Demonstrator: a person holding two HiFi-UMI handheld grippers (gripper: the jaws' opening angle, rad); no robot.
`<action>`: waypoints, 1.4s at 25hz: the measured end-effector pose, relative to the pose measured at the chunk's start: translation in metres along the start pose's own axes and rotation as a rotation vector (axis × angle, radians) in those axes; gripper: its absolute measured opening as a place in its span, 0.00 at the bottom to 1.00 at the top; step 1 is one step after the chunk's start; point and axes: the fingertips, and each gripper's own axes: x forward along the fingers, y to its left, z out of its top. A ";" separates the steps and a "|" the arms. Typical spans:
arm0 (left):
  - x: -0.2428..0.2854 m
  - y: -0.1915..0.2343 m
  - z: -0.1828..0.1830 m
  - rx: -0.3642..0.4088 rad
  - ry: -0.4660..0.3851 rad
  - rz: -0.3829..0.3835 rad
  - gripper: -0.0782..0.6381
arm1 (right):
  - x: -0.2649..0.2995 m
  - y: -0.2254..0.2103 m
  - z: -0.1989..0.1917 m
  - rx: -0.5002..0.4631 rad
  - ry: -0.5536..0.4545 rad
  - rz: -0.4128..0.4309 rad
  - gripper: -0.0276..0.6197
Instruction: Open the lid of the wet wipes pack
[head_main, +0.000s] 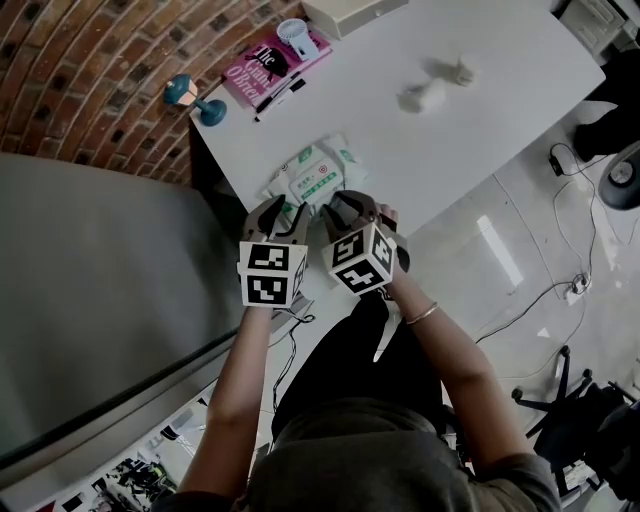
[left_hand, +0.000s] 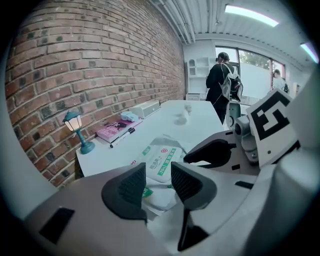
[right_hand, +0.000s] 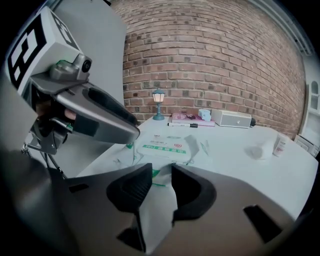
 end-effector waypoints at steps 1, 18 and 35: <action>0.002 -0.001 0.001 0.007 0.004 -0.007 0.32 | 0.001 0.000 -0.001 0.010 0.001 0.005 0.24; 0.037 -0.031 0.014 0.301 0.205 -0.171 0.31 | 0.009 0.004 -0.008 0.081 0.042 0.061 0.23; 0.055 -0.037 -0.002 0.595 0.378 -0.203 0.29 | 0.008 0.005 -0.008 0.062 0.043 0.042 0.22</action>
